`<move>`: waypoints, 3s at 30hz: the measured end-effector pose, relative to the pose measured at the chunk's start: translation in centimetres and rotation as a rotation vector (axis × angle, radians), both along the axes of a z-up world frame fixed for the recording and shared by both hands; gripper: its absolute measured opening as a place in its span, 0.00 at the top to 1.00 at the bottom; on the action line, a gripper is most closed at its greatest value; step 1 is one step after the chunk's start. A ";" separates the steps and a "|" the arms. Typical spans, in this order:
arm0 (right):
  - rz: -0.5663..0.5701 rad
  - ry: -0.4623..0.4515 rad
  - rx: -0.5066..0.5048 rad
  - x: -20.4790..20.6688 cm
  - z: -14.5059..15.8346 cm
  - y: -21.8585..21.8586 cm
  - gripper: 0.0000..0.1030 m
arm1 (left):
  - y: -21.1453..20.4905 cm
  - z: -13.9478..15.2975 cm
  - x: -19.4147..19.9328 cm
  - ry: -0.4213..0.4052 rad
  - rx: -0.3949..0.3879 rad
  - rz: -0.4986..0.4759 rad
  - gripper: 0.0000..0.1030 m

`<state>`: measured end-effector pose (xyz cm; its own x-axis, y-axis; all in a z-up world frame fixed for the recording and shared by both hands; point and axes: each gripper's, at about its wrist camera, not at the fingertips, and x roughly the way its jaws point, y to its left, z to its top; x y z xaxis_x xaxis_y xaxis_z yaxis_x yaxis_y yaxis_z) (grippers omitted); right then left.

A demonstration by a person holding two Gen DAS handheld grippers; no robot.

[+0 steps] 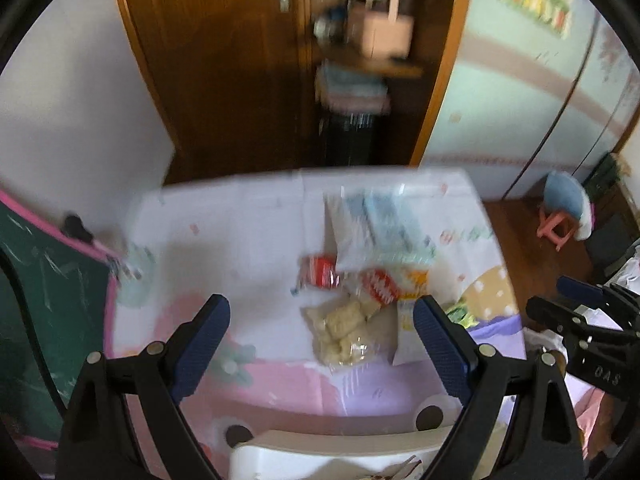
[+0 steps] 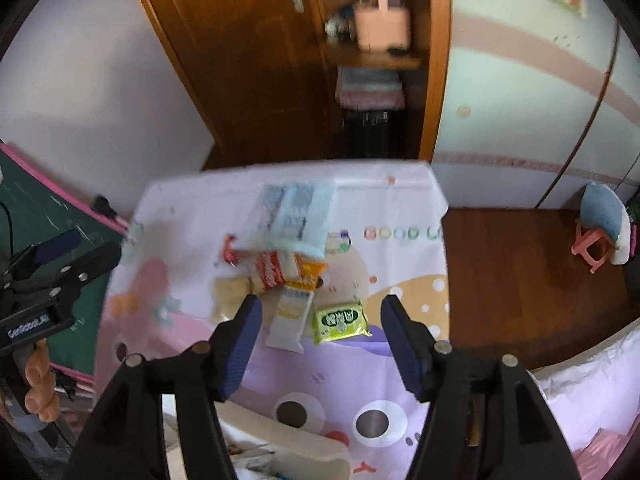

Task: Organize snacks
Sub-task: 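Reach both grippers to the pile, left grasping clear crumbly snack bag, then lift crumbly snack bag with left gripper while right grasps green packet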

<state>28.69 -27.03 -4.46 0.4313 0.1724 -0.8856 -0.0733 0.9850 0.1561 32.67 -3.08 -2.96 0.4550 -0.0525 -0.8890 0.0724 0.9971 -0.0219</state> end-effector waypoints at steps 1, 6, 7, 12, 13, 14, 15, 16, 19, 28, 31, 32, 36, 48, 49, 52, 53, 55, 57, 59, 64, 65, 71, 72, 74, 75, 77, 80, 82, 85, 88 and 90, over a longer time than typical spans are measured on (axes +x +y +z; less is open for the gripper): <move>0.004 0.034 -0.006 0.7 -1.6 0.2 0.40 | -0.1 -2.2 0.7 0.052 -0.009 0.011 0.10; 0.003 0.169 0.011 2.9 -7.9 0.3 0.40 | -0.7 -9.3 2.7 0.213 -0.022 0.051 0.12; 0.001 0.185 0.015 3.1 -8.8 0.2 0.40 | -0.7 -10.4 2.9 0.237 -0.028 0.056 0.12; 0.003 0.262 0.023 4.0 -12.8 0.5 0.40 | -1.6 -14.3 3.8 0.317 -0.049 0.080 0.12; 0.004 0.269 0.021 4.1 -13.2 0.6 0.40 | -1.8 -14.9 3.9 0.329 -0.053 0.081 0.12; 0.005 0.276 0.017 4.3 -13.8 0.7 0.40 | -2.0 -15.5 4.0 0.343 -0.052 0.083 0.12; 0.006 0.285 0.013 4.4 -14.3 0.9 0.40 | -2.1 -15.8 4.2 0.350 -0.052 0.084 0.12; 0.006 0.290 0.007 4.5 -14.6 1.0 0.40 | -2.2 -16.2 4.2 0.359 -0.051 0.085 0.12; 0.019 0.286 -0.019 4.6 -15.1 1.5 0.40 | -2.5 -17.3 4.5 0.385 -0.056 0.096 0.13; 0.058 0.282 -0.103 5.0 -15.4 3.4 0.39 | -2.6 -19.8 4.6 0.451 -0.086 0.125 0.32; 0.076 0.282 -0.134 5.3 -15.6 4.2 0.36 | -2.6 -19.9 4.6 0.458 -0.094 0.131 0.32; 0.082 0.285 -0.142 5.8 -15.8 4.7 0.35 | -2.6 -19.9 4.6 0.458 -0.098 0.132 0.32; 0.092 0.292 -0.204 6.0 -16.6 5.7 0.34 | -2.1 -19.9 4.6 0.454 -0.103 0.133 0.32; 0.062 0.272 -0.168 5.8 -16.2 4.8 0.66 | -0.1 -18.6 3.6 0.421 -0.118 0.143 0.62; 0.059 0.266 -0.164 5.5 -16.1 4.6 0.70 | 0.1 -18.2 3.3 0.412 -0.105 0.143 0.63; 0.050 0.266 -0.103 4.5 -15.1 3.4 0.83 | 0.7 -16.5 2.6 0.383 -0.116 0.136 0.65; 0.052 0.258 -0.098 4.7 -14.5 2.7 0.83 | 0.5 -15.8 2.5 0.370 -0.120 0.131 0.65; 0.059 0.230 -0.096 3.6 -13.2 2.8 0.84 | 0.9 -13.3 1.6 0.327 -0.130 0.116 0.65; 0.062 0.208 -0.072 2.4 -11.8 2.7 0.84 | 1.2 -10.9 0.5 0.285 -0.137 0.093 0.65; 0.071 0.174 -0.038 0.9 -9.7 2.5 0.84 | 1.4 -7.5 -1.0 0.224 -0.133 0.056 0.65; 0.114 0.063 0.042 -4.6 -3.9 3.6 0.83 | 2.2 -1.2 -6.5 0.099 -0.129 -0.022 0.65; 0.124 0.040 0.053 -5.6 -3.1 3.9 0.83 | 2.6 0.2 -8.2 0.070 -0.135 -0.041 0.65; 0.154 -0.092 0.125 -13.0 3.0 5.0 0.83 | 5.0 4.7 -15.8 -0.055 -0.145 -0.101 0.65; 0.155 -0.113 0.127 -14.1 3.7 5.1 0.83 | 5.2 5.0 -16.6 -0.073 -0.141 -0.105 0.65; 0.153 -0.155 0.128 -16.5 4.7 5.5 0.83 | 5.4 5.8 -18.9 -0.126 -0.114 -0.109 0.65; 0.151 -0.179 0.131 -17.9 5.2 5.6 0.83 | 5.5 6.0 -19.8 -0.149 -0.103 -0.107 0.64; 0.144 -0.204 0.149 -19.9 5.5 5.7 0.83 | 6.1 6.4 -21.9 -0.188 -0.096 -0.100 0.64; 0.145 -0.200 0.199 -22.3 5.0 5.7 0.83 | 6.6 6.1 -24.1 -0.215 -0.112 -0.091 0.64; 0.141 -0.190 0.198 -23.5 4.2 6.0 0.83 | 6.7 5.4 -25.3 -0.223 -0.113 -0.082 0.64; 0.139 -0.159 0.172 -25.1 2.6 6.7 0.83 | 6.9 3.5 -26.9 -0.212 -0.106 -0.066 0.64; 0.153 -0.114 0.188 -26.3 0.7 7.3 0.83 | 6.9 0.7 -27.6 -0.171 -0.097 -0.048 0.64; 0.159 -0.080 0.185 -26.6 -0.5 7.7 0.83 | 7.0 -1.1 -27.5 -0.128 -0.096 -0.036 0.64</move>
<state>2.11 -19.36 -4.96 0.4532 0.3993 -0.7970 -0.2441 0.9155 0.3199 5.17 3.92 -4.08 0.5603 -0.1524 -0.8141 0.1164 0.9877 -0.1048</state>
